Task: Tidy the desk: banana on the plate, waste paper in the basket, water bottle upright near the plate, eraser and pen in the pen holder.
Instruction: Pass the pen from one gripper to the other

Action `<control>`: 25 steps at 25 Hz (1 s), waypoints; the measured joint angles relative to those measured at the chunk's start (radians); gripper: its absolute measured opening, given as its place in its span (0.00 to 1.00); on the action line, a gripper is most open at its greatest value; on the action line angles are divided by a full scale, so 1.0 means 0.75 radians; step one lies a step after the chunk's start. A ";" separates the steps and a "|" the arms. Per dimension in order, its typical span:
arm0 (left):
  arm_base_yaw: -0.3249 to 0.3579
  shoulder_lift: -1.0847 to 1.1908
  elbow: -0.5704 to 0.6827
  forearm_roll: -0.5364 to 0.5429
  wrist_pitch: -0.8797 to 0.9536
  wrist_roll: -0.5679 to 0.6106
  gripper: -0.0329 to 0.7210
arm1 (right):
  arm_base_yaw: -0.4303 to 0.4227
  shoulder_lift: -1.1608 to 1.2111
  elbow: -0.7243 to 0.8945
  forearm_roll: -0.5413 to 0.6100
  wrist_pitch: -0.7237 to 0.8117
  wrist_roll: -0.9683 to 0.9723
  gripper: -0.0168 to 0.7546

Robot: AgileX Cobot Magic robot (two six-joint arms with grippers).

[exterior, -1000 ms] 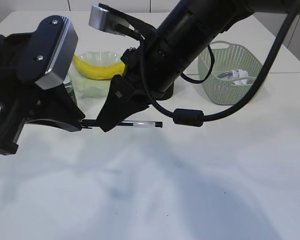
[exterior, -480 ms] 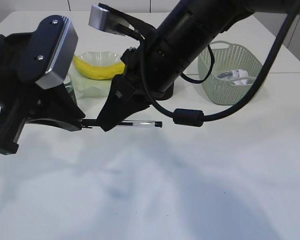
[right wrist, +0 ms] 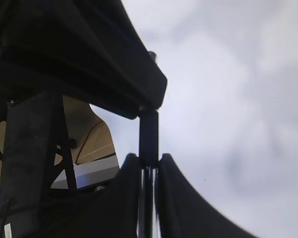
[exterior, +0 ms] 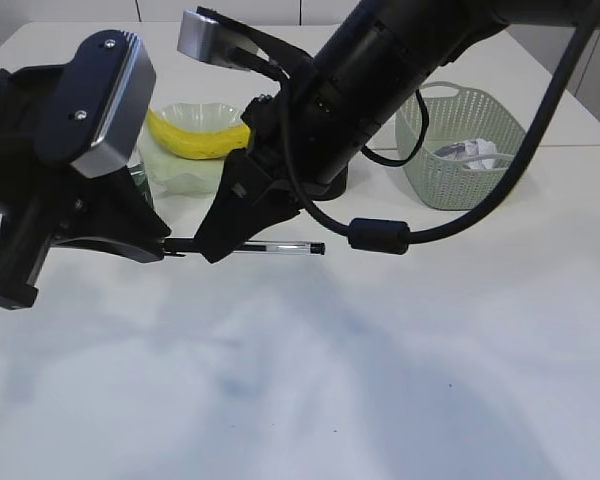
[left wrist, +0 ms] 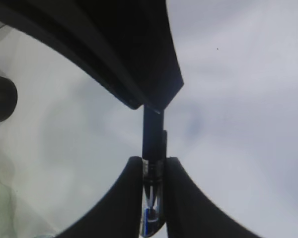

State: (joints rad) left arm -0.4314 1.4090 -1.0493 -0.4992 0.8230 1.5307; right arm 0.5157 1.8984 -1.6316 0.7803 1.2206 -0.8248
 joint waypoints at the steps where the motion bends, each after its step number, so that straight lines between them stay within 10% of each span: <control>1: 0.000 0.000 0.000 -0.003 0.000 0.000 0.13 | 0.000 0.000 0.000 0.000 0.000 0.000 0.08; 25: 0.014 -0.002 0.005 -0.061 -0.041 -0.012 0.49 | -0.070 0.000 0.000 -0.003 0.000 -0.002 0.08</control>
State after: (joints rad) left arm -0.4210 1.4075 -1.0456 -0.5451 0.7924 1.5216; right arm 0.4632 1.8984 -1.6316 0.7781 1.2206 -0.8266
